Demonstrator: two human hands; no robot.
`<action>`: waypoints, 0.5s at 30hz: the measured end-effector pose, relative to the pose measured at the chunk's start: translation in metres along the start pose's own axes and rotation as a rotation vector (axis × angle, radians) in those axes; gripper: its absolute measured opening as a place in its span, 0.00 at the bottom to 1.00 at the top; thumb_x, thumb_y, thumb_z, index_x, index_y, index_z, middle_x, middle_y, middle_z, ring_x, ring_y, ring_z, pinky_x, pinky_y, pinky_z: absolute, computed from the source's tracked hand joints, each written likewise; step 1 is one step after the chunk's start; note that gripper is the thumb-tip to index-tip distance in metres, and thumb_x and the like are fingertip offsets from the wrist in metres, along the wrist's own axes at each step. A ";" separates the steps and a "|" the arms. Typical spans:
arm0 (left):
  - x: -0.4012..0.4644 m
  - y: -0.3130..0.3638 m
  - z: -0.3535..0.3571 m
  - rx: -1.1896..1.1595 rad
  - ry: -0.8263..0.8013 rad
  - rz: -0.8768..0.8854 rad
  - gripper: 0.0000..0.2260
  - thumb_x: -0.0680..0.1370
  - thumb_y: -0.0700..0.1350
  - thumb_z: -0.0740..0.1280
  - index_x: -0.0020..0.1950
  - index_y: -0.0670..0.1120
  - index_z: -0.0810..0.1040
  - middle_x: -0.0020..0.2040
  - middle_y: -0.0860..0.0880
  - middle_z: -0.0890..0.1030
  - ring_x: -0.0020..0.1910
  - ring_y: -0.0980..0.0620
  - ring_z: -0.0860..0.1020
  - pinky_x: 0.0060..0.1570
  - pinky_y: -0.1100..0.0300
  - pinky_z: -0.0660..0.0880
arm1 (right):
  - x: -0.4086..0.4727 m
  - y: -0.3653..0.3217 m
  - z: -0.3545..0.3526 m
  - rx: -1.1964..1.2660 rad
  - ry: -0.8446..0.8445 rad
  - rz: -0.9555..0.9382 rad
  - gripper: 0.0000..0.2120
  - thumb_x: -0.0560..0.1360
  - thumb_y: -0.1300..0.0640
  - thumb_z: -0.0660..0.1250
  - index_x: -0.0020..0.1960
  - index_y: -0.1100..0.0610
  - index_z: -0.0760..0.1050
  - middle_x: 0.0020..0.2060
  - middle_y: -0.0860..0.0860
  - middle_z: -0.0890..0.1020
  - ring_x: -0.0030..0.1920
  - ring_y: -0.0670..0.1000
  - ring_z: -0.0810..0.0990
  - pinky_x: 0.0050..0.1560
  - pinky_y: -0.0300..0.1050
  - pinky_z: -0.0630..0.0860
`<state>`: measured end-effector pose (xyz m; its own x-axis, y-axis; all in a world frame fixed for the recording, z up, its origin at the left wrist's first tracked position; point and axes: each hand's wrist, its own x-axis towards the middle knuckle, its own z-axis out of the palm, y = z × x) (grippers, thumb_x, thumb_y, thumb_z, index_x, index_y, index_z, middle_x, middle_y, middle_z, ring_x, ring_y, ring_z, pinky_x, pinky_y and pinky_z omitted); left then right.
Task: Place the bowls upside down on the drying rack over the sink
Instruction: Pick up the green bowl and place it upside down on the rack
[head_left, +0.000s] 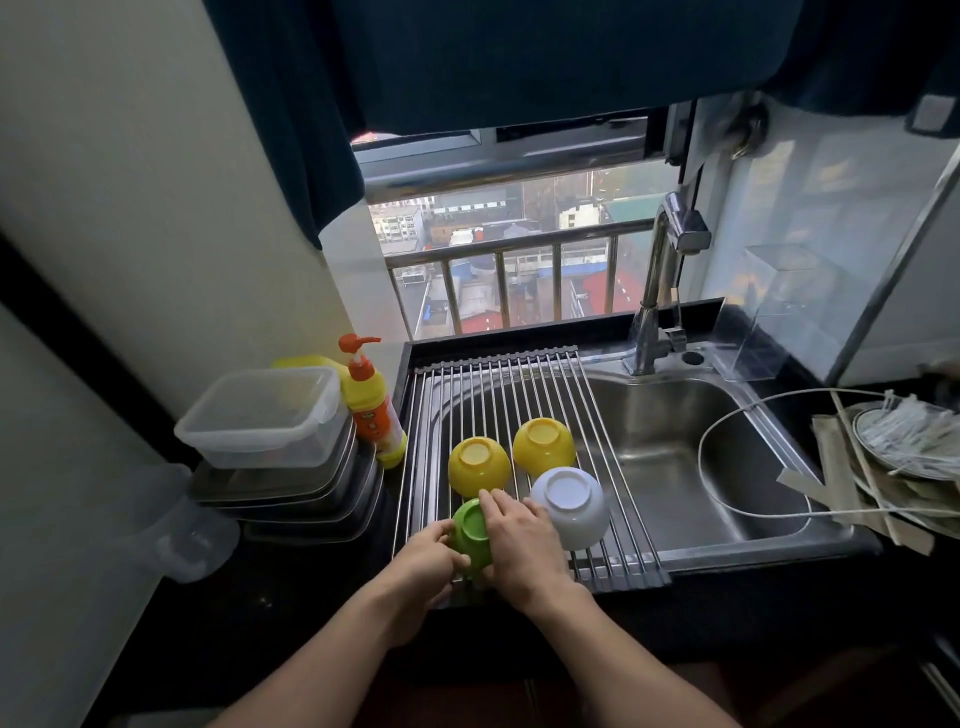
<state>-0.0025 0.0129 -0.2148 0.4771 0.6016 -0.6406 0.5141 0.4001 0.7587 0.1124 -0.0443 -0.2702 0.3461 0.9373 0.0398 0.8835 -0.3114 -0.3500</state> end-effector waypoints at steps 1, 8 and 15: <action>0.003 -0.002 0.000 0.020 -0.004 0.008 0.23 0.77 0.28 0.58 0.69 0.46 0.69 0.49 0.54 0.78 0.47 0.54 0.78 0.35 0.60 0.74 | 0.001 0.000 0.003 -0.012 0.017 -0.004 0.35 0.71 0.55 0.72 0.73 0.58 0.61 0.67 0.55 0.72 0.67 0.56 0.71 0.72 0.53 0.59; 0.000 0.004 0.014 0.073 -0.032 0.083 0.26 0.77 0.28 0.60 0.74 0.44 0.65 0.48 0.54 0.76 0.43 0.57 0.77 0.23 0.70 0.75 | 0.004 -0.001 0.012 -0.158 0.097 -0.007 0.14 0.74 0.62 0.60 0.58 0.59 0.75 0.57 0.60 0.79 0.57 0.61 0.78 0.65 0.56 0.70; 0.015 0.004 0.010 0.146 -0.020 0.089 0.32 0.73 0.27 0.61 0.75 0.47 0.64 0.46 0.58 0.75 0.44 0.57 0.76 0.38 0.63 0.73 | 0.009 -0.002 0.008 -0.251 0.041 0.038 0.18 0.75 0.59 0.62 0.64 0.60 0.74 0.64 0.62 0.76 0.64 0.65 0.72 0.64 0.63 0.68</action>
<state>0.0137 0.0162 -0.2228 0.5384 0.6158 -0.5753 0.5668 0.2406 0.7879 0.1110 -0.0337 -0.2765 0.3888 0.9186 0.0707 0.9184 -0.3804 -0.1087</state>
